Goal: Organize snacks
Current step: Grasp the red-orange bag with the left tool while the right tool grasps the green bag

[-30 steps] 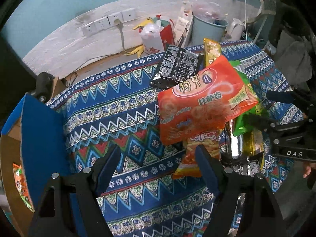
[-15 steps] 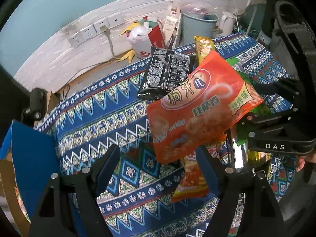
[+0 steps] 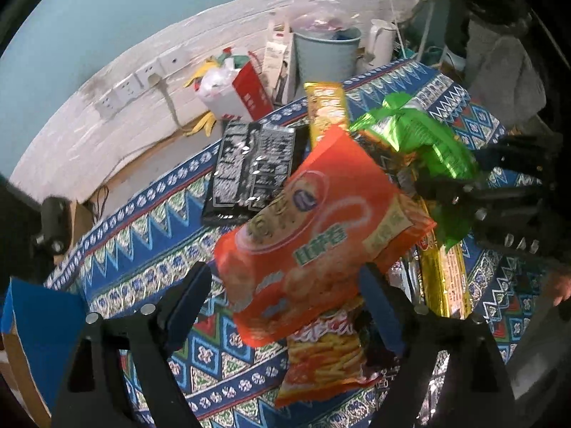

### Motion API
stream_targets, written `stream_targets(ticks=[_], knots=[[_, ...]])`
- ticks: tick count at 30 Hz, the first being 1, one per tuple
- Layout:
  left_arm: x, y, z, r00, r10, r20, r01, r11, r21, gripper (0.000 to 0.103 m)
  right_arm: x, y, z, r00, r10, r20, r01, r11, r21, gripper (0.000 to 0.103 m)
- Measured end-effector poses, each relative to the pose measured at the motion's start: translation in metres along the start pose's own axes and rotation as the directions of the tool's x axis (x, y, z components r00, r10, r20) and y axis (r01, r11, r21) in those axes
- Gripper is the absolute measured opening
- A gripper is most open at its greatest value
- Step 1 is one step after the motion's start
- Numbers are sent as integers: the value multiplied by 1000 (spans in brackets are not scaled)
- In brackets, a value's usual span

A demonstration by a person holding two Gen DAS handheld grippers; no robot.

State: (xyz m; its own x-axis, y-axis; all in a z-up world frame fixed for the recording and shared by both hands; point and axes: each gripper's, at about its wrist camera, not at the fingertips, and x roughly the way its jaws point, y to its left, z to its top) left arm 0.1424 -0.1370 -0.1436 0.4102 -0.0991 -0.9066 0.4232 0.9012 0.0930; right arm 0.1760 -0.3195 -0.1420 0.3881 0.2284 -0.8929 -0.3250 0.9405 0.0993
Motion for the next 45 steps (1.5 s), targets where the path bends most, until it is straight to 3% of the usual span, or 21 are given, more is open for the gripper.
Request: stream_targets(ticks=[6, 9, 12, 15, 16, 18, 19, 21, 24, 26, 45], knots=[[11, -21, 0, 999, 53, -3, -52, 991, 123, 86, -3, -24, -6, 1000, 7, -3, -7, 998, 64, 39], [21, -30, 2, 994, 113, -6, -111, 980, 162, 86, -4, -29, -8, 1000, 10, -6, -10, 997, 82, 39], [29, -31, 5, 989, 147, -6, -144, 975, 167, 86, -6, -29, -9, 1000, 16, -3, -16, 997, 82, 39], [32, -25, 9, 993, 119, -6, -117, 985, 130, 86, -5, -27, -10, 1000, 23, -4, -23, 997, 74, 39], [31, -22, 10, 995, 101, -1, -100, 988, 115, 84, -4, -26, -9, 1000, 25, -3, -24, 997, 70, 39], [27, -16, 12, 998, 59, 16, -60, 994, 87, 67, -4, -22, -8, 1000, 30, 2, -30, 998, 56, 39], [25, -12, 12, 999, 43, 23, -44, 997, 71, 63, -5, -21, -9, 1000, 31, 4, -31, 998, 50, 39], [21, -7, 12, 999, 28, 40, -29, 999, 46, 42, -5, -18, -9, 1000, 29, 10, -29, 999, 35, 39], [14, -3, 9, 997, 15, 70, -17, 1000, 25, 27, -5, -13, -7, 1000, 18, 20, -18, 1000, 12, 39], [6, -2, 8, 994, 43, 102, -46, 999, 23, 21, -5, -10, -6, 1000, 13, 25, -13, 1000, 3, 39], [-55, 17, -7, 971, 79, 225, -66, 996, -63, 14, -37, 22, 7, 992, 1, 128, 7, 998, -61, 38]])
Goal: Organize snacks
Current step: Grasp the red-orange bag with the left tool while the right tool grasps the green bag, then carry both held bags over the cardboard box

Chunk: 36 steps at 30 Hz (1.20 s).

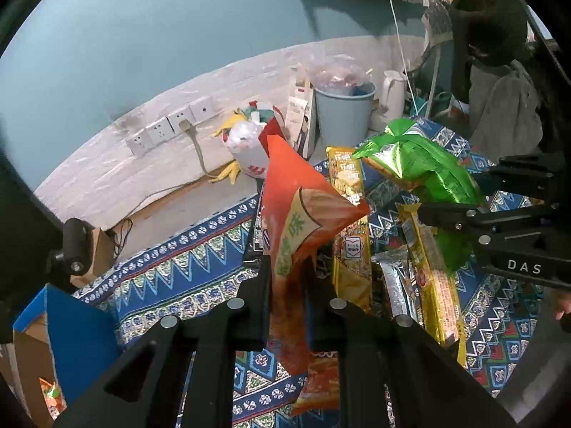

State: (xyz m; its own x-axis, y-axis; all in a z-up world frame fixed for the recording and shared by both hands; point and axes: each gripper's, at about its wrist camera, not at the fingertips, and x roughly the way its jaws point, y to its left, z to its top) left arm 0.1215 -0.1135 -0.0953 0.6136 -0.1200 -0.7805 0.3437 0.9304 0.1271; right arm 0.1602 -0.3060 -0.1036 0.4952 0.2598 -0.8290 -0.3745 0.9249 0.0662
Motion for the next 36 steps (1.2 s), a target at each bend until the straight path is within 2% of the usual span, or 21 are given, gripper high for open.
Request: stream_targets(ticks=[22, 36], knots=[[-63, 39, -17, 997, 58, 51, -52, 992, -111, 14, -40, 42, 17, 996, 32, 83, -26, 997, -66, 38], [-110, 79, -41, 993, 96, 70, -80, 974, -212, 14, -62, 94, 32, 986, 116, 120, -99, 986, -137, 38]])
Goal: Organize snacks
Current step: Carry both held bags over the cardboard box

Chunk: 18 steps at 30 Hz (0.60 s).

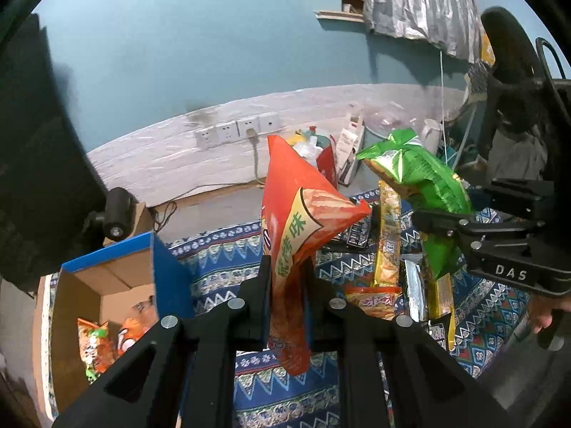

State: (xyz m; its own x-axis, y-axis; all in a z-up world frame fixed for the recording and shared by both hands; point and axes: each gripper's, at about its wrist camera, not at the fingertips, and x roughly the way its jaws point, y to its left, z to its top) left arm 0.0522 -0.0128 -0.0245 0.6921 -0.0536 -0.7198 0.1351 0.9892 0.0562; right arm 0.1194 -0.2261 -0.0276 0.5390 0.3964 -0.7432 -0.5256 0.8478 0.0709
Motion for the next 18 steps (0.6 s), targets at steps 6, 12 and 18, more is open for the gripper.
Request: stream_targets(ticks=[6, 12, 18], knots=[[-19, 20, -4, 1000, 29, 8, -28, 999, -32, 14, -5, 27, 12, 999, 44, 11, -43, 999, -31, 38], [-36, 42, -10, 999, 48, 25, -46, 996, -82, 14, -7, 59, 23, 996, 92, 17, -90, 994, -63, 38], [-48, 62, -18, 995, 89, 42, -84, 990, -116, 14, -1, 92, 33, 992, 127, 19, -124, 987, -103, 38]])
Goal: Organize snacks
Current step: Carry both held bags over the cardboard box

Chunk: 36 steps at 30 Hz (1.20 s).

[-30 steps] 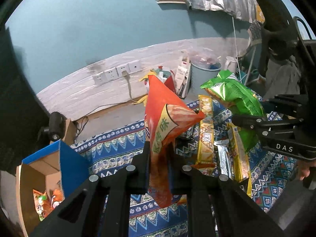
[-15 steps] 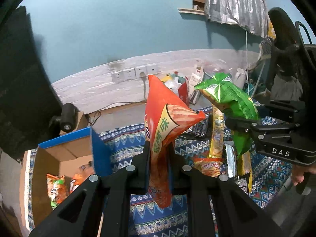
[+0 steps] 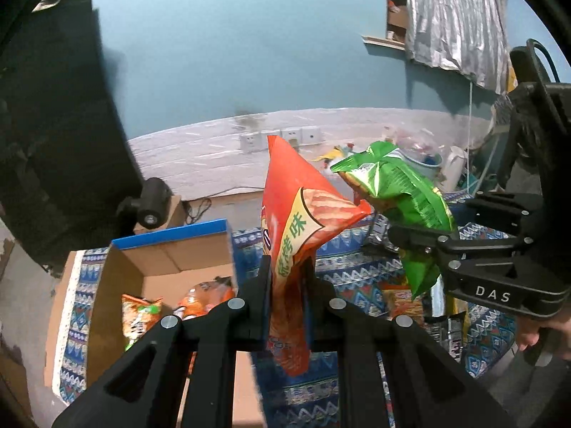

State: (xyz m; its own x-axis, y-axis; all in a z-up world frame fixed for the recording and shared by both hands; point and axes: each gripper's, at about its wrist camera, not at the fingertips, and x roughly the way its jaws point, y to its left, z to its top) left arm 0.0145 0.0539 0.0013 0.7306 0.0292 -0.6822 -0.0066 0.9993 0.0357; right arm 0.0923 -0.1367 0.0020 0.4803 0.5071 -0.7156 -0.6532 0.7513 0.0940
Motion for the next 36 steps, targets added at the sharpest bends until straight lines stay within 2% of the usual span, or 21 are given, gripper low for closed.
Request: stream_targets(ticks=[17, 25, 33, 34, 36], knots=[[-18, 70, -30, 997, 72, -18, -74, 991, -114, 14, 43, 74, 26, 997, 67, -26, -69, 995, -76, 38], [-9, 100, -48, 989, 127, -82, -139, 977, -163, 14, 62, 102, 30, 994, 100, -54, -104, 990, -90, 38], [7, 136, -61, 966, 178, -188, -224, 940, -257, 15, 77, 123, 34, 987, 141, -79, -148, 985, -91, 38], [9, 141, -62, 961, 183, -206, -236, 933, -273, 16, 79, 126, 34, 986, 147, -84, -154, 984, -92, 38], [11, 149, -66, 953, 190, -234, -257, 918, -302, 35, 84, 131, 34, 983, 160, -94, -168, 982, -89, 38]])
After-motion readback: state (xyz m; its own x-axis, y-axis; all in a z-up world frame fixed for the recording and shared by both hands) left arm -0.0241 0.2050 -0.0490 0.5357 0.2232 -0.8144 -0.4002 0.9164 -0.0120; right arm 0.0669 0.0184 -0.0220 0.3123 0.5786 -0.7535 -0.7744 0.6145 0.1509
